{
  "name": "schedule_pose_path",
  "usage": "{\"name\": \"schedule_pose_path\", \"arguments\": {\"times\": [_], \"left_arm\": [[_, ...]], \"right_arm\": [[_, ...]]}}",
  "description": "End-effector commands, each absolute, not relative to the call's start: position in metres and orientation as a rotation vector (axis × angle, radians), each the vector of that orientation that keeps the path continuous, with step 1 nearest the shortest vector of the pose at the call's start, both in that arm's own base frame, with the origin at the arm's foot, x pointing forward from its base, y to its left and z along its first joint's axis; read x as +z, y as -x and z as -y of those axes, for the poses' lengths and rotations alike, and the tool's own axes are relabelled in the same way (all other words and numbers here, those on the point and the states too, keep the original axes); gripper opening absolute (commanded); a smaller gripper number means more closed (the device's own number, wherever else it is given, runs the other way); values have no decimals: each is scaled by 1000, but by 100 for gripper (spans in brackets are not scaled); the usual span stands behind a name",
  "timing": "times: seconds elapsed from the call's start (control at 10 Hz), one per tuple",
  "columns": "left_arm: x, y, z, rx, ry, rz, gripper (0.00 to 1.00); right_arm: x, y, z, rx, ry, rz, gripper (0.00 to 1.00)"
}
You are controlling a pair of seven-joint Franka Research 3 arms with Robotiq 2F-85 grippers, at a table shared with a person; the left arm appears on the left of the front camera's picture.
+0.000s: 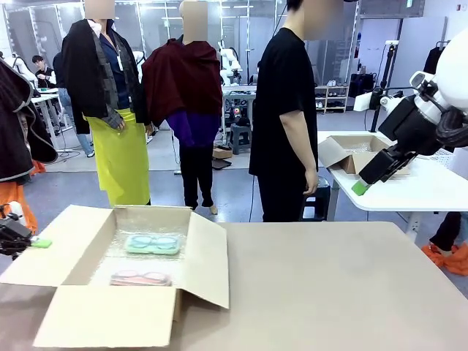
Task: Pack the glasses set securely to prepare it for shipping.
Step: Position the Package Box on the left side of the table.
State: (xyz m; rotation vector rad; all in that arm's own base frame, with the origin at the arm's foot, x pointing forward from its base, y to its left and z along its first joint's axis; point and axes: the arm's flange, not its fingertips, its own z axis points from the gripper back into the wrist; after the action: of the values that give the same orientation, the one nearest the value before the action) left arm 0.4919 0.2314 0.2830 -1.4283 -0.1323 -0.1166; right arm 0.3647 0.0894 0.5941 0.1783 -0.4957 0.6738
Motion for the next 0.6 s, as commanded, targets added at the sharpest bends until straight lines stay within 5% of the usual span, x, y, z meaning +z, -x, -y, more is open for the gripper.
{"name": "schedule_pose_path", "arguments": {"times": [0.0, 0.5], "left_arm": [[288, -499, -273, -127, 1451, 97, 2], [295, -504, -341, -104, 1410, 56, 2]], "right_arm": [[597, -365, -93, 645, -159, 494, 100], [597, -365, -93, 645, -159, 494, 100]]}}
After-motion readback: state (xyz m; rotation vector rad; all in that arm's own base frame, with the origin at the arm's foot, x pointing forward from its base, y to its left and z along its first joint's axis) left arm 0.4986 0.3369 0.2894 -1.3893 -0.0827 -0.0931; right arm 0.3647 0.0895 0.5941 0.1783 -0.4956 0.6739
